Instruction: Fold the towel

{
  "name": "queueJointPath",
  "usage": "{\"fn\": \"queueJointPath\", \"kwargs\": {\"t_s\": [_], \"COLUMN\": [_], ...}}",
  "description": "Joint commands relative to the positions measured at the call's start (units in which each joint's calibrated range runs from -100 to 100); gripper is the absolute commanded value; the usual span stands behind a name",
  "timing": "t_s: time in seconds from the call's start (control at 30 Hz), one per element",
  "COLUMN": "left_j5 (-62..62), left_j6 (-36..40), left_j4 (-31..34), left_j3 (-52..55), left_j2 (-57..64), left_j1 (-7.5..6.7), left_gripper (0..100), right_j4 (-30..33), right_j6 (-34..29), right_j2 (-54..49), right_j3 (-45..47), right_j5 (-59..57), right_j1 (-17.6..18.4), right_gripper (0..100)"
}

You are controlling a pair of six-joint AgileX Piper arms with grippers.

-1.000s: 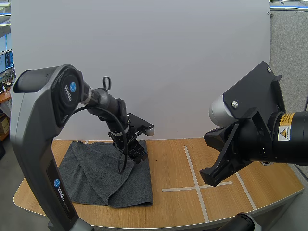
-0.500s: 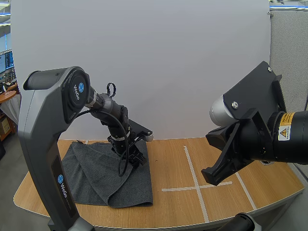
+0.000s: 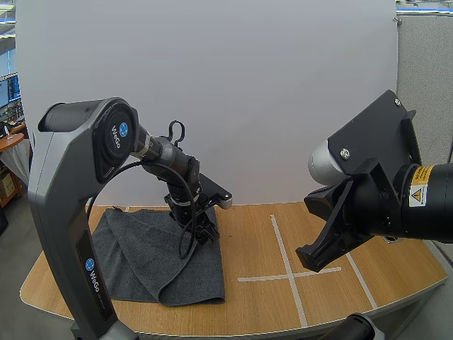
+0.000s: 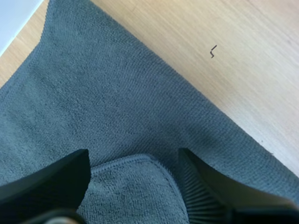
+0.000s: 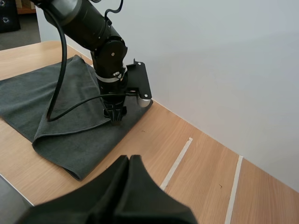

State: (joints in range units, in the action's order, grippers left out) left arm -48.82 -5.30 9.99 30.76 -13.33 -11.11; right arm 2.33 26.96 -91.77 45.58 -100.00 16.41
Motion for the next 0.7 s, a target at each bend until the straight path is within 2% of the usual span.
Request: {"fn": "queueJointPath", "kwargs": {"t_s": [0.0, 0.1, 0.27, 0.5, 0.63, 0.67], "left_j5": [1.8, 2.0, 3.0, 3.2, 3.0, 3.0], "left_j6": [0.8, 0.8, 1.2, 1.2, 1.2, 1.2], "left_j4": [0.6, 0.6, 0.3, -0.3, -1.1, -1.1], "left_j3": [-0.4, -0.4, -0.4, -0.4, -0.4, -0.4], "left_j2": [-0.1, -0.1, -0.1, -0.1, -0.1, -0.1], "left_j1": [0.01, 0.01, 0.01, 0.01, 0.01, 0.01], "left_gripper": [88, 79, 53, 27, 0, 0], "right_j4": [0.1, 0.1, 0.1, 0.2, 0.2, 0.2], "right_j6": [-0.1, -0.1, -0.1, -0.1, -0.1, -0.1], "right_j2": [-0.4, -0.4, -0.4, -0.4, -0.4, -0.4], "right_j3": [0.1, 0.1, 0.1, 0.1, 0.1, 0.1], "right_j5": [0.0, 0.0, 0.0, 0.0, 0.0, 0.0], "right_j1": [-0.2, -0.2, -0.2, -0.2, -0.2, -0.2], "right_gripper": [0, 0, 0, 0, 0, 0]}}
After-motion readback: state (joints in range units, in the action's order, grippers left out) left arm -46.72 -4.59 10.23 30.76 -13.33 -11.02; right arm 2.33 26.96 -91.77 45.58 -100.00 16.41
